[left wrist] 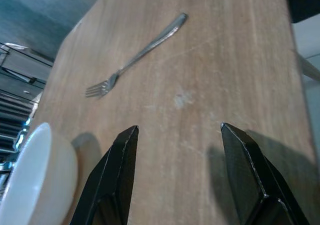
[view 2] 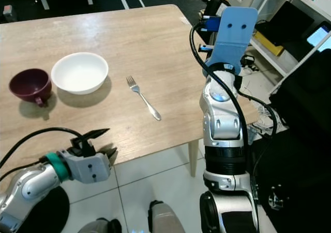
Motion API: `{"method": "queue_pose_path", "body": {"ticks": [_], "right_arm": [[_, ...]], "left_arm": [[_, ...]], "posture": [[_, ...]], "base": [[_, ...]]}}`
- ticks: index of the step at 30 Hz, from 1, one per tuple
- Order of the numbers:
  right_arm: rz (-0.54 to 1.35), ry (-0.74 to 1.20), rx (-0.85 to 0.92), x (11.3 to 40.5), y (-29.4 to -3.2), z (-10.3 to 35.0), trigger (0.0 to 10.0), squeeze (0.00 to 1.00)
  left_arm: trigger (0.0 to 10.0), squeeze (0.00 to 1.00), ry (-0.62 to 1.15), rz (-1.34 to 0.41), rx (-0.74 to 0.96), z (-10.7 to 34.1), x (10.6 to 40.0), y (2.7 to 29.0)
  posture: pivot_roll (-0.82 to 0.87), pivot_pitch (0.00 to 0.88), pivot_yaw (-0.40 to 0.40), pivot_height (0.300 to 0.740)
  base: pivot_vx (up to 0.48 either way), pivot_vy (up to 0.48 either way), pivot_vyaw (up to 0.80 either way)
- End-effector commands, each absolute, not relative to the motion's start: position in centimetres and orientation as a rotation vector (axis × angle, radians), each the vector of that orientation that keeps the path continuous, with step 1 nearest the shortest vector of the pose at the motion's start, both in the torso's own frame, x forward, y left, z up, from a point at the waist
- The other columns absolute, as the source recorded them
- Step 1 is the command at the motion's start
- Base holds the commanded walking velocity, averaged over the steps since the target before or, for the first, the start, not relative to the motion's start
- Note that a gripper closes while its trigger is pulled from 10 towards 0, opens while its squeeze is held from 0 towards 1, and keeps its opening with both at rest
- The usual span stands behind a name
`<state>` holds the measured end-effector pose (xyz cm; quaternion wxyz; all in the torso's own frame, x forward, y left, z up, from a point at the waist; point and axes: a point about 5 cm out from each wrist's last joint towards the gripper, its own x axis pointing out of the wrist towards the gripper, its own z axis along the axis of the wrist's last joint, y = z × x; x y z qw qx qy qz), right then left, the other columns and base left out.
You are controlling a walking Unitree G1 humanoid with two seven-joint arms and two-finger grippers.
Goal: Setting the table
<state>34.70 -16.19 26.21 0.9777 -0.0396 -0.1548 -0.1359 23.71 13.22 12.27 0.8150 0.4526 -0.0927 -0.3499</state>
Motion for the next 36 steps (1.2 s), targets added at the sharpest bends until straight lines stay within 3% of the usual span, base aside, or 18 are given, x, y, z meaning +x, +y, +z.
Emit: {"method": "queue_pose_path", "body": {"ticks": [1,36], "right_arm": [[-0.263,-0.314,-0.066,34.95,-15.9,26.32,10.0,0.0],[-0.243,-0.326,-0.054,35.47,-15.77,26.25,10.0,0.0]], "left_arm": [[10.0,0.0,-0.163,-0.761,0.972,11.62,23.61,13.31],[10.0,0.0,-0.148,-0.757,0.963,10.71,24.35,12.97]], "posture": [[-0.08,0.033,-0.011,0.74],[0.0,0.008,-0.011,0.74]], "base": [[0.0,0.0,0.0],[0.0,0.0,0.0]]}}
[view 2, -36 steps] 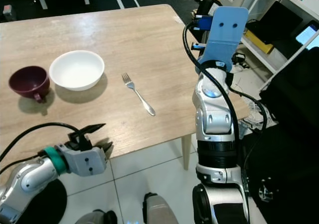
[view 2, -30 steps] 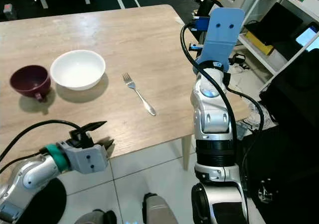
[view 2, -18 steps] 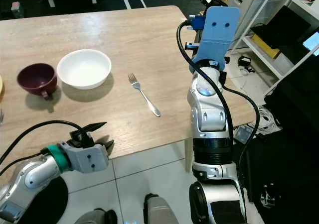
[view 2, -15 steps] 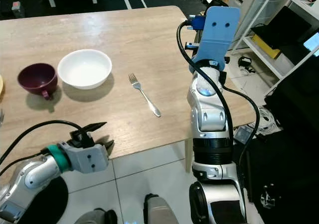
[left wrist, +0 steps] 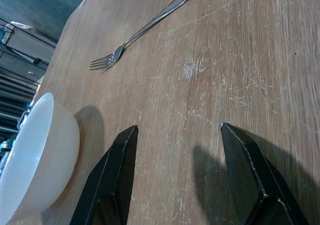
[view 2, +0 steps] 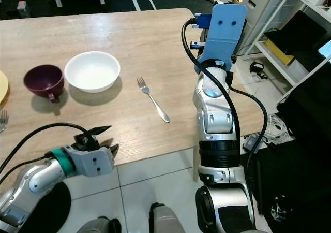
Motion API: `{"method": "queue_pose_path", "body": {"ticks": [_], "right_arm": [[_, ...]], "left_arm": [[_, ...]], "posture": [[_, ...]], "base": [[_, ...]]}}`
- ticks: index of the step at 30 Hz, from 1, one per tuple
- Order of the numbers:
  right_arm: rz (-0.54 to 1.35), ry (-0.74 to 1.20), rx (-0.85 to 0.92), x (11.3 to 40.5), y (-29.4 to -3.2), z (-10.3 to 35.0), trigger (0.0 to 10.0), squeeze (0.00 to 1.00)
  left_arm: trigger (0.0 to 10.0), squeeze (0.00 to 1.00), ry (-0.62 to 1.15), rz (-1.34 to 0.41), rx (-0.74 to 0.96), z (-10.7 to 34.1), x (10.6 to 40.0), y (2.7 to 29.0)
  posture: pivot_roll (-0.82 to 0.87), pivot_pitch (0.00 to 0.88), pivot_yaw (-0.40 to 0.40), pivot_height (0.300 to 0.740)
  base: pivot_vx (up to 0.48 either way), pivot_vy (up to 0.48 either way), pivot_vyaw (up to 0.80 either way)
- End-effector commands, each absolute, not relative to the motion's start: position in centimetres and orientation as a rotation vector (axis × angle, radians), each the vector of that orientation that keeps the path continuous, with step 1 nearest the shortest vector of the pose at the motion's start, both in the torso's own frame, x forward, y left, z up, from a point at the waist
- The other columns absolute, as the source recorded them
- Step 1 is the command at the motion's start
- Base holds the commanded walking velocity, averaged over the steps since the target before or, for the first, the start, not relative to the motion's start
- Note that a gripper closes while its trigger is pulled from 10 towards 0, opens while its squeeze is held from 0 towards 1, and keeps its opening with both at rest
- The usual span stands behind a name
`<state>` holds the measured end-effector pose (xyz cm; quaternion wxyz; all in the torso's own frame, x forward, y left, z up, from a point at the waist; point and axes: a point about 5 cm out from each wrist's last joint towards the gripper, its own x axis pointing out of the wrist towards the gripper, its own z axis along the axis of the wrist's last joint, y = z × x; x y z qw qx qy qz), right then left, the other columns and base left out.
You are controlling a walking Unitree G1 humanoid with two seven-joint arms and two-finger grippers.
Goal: Setting the table
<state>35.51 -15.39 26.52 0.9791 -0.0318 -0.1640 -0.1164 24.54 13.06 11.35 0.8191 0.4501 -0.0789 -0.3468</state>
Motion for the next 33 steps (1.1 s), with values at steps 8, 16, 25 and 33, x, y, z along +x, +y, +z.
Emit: {"method": "queue_pose_path", "body": {"ticks": [8,16,25,33], "right_arm": [[-0.23,-0.33,-0.049,35.9,-15.5,26.4,10.0,0.0],[-0.234,-0.32,-0.05,36.1,-16.0,26.1,10.0,0.0],[-0.225,-0.18,0.064,35.2,-18.0,22.6,10.0,0.0],[-0.167,-0.195,0.104,34.5,-19.3,21.5,10.0,0.0]], "left_arm": [[10.0,0.0,-0.259,-0.667,0.802,13.0,25.1,12.6],[10.0,0.0,-0.198,-0.322,0.357,20.4,28.4,14.0],[10.0,0.0,-0.002,-0.291,-0.402,18.8,28.7,14.6],[10.0,0.0,-0.022,-0.217,-0.3,21.1,29.8,15.3]], "posture": [[0.03,0.005,-0.025,0.74],[0.06,0.017,-0.036,0.74],[0.07,0.034,-0.042,0.74],[0.07,0.03,-0.022,0.74]], "base": [[0.0,0.0,0.0],[0.0,0.0,0.0],[0.0,0.0,0.0],[0.0,0.0,0.0]]}}
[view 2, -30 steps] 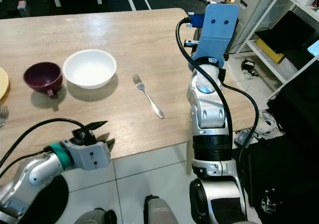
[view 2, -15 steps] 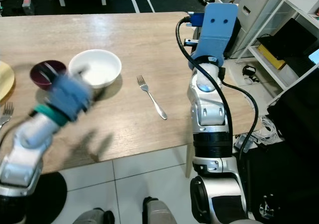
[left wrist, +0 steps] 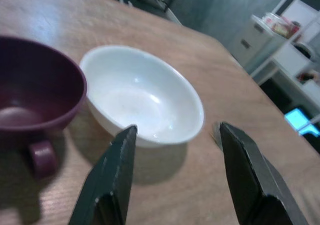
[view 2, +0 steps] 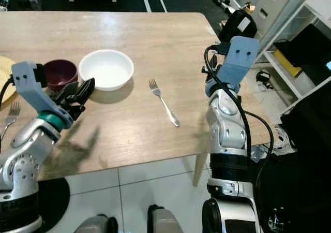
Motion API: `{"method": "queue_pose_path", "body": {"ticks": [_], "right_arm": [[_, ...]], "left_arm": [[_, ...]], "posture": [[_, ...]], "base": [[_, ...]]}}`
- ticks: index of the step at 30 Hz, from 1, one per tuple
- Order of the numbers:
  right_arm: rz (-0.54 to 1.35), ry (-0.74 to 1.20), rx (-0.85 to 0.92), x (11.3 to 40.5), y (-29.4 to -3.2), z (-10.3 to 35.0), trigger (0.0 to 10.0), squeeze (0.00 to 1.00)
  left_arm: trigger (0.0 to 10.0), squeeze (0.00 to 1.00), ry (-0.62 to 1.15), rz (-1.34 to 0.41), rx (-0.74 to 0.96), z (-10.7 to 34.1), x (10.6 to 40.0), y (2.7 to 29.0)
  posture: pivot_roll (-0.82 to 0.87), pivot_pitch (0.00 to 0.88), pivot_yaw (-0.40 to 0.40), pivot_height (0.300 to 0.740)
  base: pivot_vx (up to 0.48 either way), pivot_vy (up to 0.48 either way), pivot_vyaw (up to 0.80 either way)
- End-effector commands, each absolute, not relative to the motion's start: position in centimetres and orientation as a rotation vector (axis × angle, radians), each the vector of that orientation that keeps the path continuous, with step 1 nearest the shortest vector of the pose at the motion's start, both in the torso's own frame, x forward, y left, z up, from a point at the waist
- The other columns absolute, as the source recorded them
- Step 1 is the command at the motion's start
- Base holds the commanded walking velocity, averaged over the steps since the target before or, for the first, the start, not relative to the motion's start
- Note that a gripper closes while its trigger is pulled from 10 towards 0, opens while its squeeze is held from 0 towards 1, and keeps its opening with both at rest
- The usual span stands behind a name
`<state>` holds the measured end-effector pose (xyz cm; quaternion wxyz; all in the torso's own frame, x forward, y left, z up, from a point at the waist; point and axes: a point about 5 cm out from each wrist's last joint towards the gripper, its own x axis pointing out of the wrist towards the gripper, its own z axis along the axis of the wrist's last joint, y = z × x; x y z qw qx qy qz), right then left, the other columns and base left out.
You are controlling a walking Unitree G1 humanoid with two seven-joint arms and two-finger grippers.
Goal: Setting the table
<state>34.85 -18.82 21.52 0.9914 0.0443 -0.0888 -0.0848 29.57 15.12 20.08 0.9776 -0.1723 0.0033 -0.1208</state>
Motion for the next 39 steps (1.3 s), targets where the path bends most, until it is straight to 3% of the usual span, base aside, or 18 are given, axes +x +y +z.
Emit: {"method": "queue_pose_path", "body": {"ticks": [1,11,20,26,29,31,33,39], "right_arm": [[-0.161,-0.203,0.122,34.4,-19.4,21.6,10.0,0.0],[-0.221,-0.186,0.111,34.0,-20.2,21.8,10.0,0.0],[-0.28,-0.23,0.06,34.0,-21.0,22.8,10.0,0.0],[-0.319,-0.219,0.028,33.6,-21.7,22.6,10.0,0.0],[-0.306,-0.219,0.03,32.9,-22.1,22.2,10.0,0.0],[-0.261,-0.2,0.014,32.2,-22.1,20.8,10.0,0.0],[-0.261,-0.2,0.014,32.2,-22.1,20.8,10.0,0.0],[-0.208,-0.191,0.012,31.7,-21.2,19.0,10.0,0.0]], "left_arm": [[10.0,0.0,-0.045,-0.193,-0.276,21.8,30.2,15.4],[10.0,0.0,-0.004,-0.265,-0.308,22.9,31.1,14.7],[10.0,0.0,-0.07,-0.359,-0.133,25.2,32.3,12.9],[10.0,0.0,-0.05,-0.358,-0.137,24.1,32.4,12.2],[10.0,0.0,-0.075,-0.299,-0.237,23.7,32.7,13.0],[10.0,0.0,-0.092,-0.197,-0.244,22.8,33.1,14.8],[10.0,0.0,-0.092,-0.197,-0.244,22.8,33.1,14.8],[10.0,0.0,-0.035,-0.182,-0.068,20.1,31.9,16.3]], "posture": [[0.07,0.027,-0.018,0.74],[0.06,0.012,0.014,0.74],[0.06,0.0,0.018,0.74],[0.02,0.0,0.032,0.74],[0.01,0.0,0.041,0.74],[0.01,0.0,0.048,0.74],[0.01,0.0,0.048,0.74],[0.04,0.0,0.017,0.74]], "base": [[0.0,0.0,0.0],[0.0,0.0,0.0],[0.0,0.0,0.0],[0.0,0.0,0.0],[0.0,0.0,0.0],[0.0,0.0,0.0],[0.0,0.0,0.0],[0.0,0.0,0.0]]}}
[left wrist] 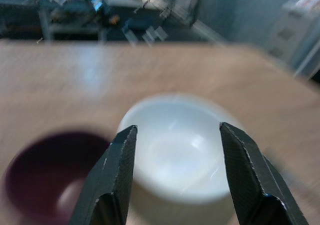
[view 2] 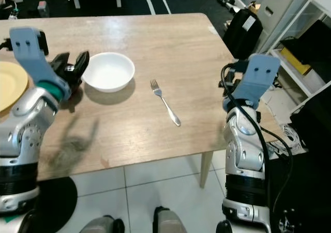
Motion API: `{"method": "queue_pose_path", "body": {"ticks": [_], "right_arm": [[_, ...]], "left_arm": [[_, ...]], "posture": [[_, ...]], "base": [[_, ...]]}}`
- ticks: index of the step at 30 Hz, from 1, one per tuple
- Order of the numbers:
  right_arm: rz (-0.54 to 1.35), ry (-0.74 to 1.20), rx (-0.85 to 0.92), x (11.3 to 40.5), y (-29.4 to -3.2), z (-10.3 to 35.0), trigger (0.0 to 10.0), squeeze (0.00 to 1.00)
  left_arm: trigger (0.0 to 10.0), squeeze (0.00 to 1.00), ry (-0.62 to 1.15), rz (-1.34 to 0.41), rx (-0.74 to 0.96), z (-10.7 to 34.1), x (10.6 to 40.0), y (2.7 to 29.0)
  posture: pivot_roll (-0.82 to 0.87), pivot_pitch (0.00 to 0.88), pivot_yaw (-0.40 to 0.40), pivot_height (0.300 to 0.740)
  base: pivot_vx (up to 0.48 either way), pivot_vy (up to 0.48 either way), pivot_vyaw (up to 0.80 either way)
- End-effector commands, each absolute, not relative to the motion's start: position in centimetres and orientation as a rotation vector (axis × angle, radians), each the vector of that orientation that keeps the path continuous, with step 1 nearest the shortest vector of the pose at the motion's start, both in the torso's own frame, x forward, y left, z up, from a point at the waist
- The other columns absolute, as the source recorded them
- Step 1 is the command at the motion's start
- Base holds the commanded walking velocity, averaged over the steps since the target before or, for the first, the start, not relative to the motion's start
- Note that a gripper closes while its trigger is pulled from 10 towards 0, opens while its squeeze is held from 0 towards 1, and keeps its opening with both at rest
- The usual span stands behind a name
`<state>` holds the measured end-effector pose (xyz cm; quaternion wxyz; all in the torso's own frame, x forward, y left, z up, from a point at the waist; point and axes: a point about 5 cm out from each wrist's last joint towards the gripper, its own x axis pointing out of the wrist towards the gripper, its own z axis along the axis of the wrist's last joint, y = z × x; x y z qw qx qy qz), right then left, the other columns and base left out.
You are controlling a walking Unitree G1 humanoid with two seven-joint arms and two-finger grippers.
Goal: Setting the table
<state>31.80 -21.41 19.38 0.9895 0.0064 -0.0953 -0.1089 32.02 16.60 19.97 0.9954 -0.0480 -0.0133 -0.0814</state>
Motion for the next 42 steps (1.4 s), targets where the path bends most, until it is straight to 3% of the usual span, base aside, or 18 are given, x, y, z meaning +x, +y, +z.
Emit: {"method": "queue_pose_path", "body": {"ticks": [1,16,20,29,42], "right_arm": [[-0.208,-0.191,0.012,31.7,-21.2,19.0,10.0,0.0],[-0.112,-0.188,-0.008,32.8,-18.6,18.7,10.0,0.0],[-0.093,-0.193,-0.002,32.3,-17.2,18.1,10.0,0.0],[-0.161,-0.251,0.046,32.5,-17.7,18.9,10.0,0.0],[-0.144,-0.264,0.056,32.7,-17.4,19.1,10.0,0.0]], "left_arm": [[10.0,0.0,-0.035,-0.182,-0.068,20.1,31.9,16.3],[10.0,0.0,0.018,-0.164,-0.044,18.2,31.4,16.2],[10.0,0.0,-0.036,-0.146,0.059,18.3,32.5,16.3],[10.0,0.0,-0.146,-0.165,0.185,19.8,33.6,15.1],[10.0,0.0,-0.144,-0.1,0.11,18.9,33.9,15.1]], "posture": [[0.04,0.0,0.017,0.74],[0.07,0.0,0.013,0.74],[0.04,0.0,0.017,0.74],[0.03,0.0,0.033,0.74],[0.03,0.0,0.03,0.74]], "base": [[0.0,0.0,0.0],[0.0,0.0,0.0],[0.0,0.0,0.0],[0.0,0.0,0.0],[0.0,0.0,0.0]]}}
